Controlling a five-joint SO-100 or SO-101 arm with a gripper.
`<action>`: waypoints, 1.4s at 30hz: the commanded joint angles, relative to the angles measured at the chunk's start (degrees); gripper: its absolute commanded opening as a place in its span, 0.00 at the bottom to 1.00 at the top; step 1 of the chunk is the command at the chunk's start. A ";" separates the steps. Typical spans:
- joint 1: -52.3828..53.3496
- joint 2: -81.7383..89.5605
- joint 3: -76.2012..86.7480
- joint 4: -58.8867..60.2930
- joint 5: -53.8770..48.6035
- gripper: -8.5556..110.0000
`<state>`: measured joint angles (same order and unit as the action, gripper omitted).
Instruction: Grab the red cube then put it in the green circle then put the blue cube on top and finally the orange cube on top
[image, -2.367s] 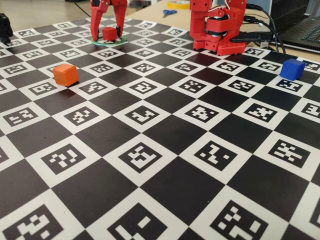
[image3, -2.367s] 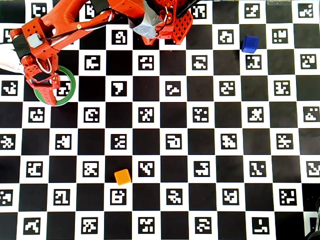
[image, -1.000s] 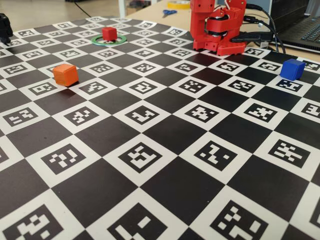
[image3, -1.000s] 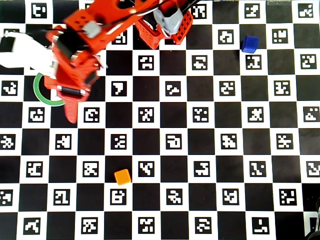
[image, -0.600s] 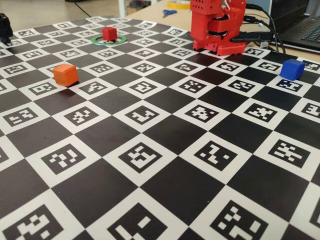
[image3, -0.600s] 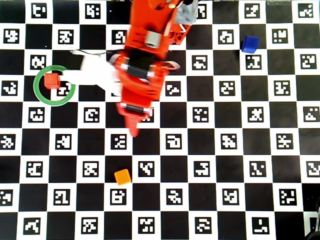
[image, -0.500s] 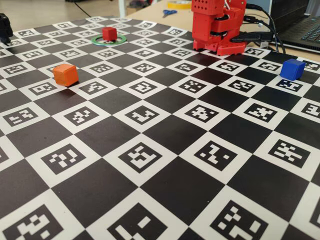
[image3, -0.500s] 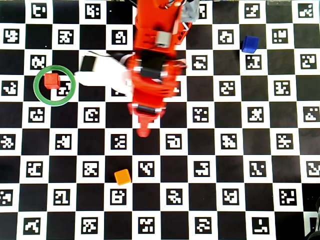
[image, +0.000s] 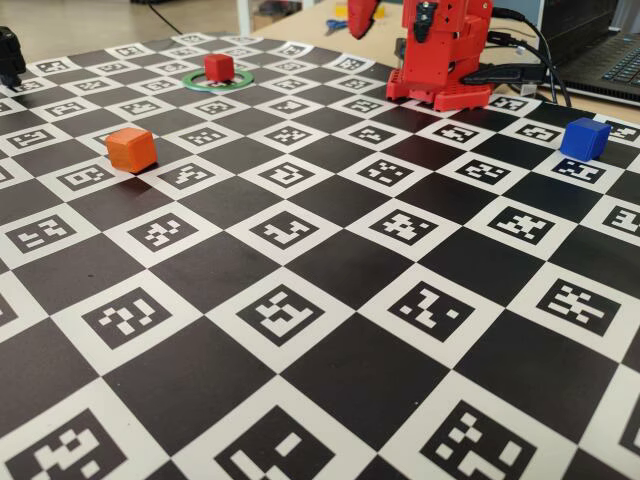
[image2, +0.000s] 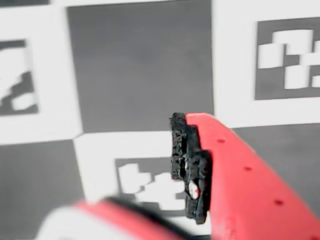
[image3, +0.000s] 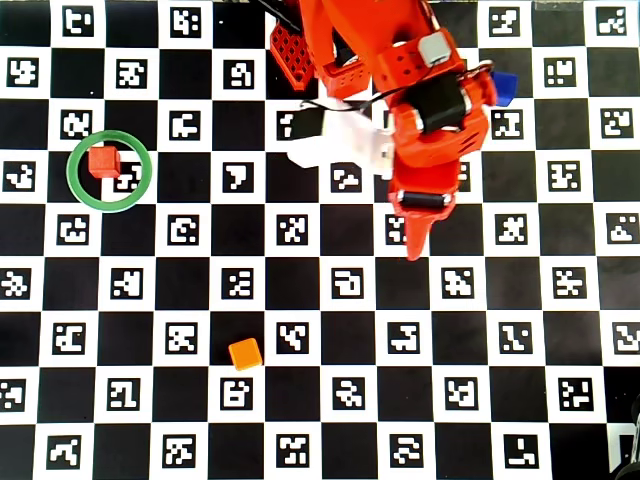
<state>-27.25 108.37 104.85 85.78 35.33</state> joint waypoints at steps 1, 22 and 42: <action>-5.98 -0.09 -0.88 0.97 6.50 0.41; -33.57 0.53 7.73 -8.44 26.46 0.47; -46.58 -15.64 -6.33 -1.41 41.22 0.52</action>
<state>-73.21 92.46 103.45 84.90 73.74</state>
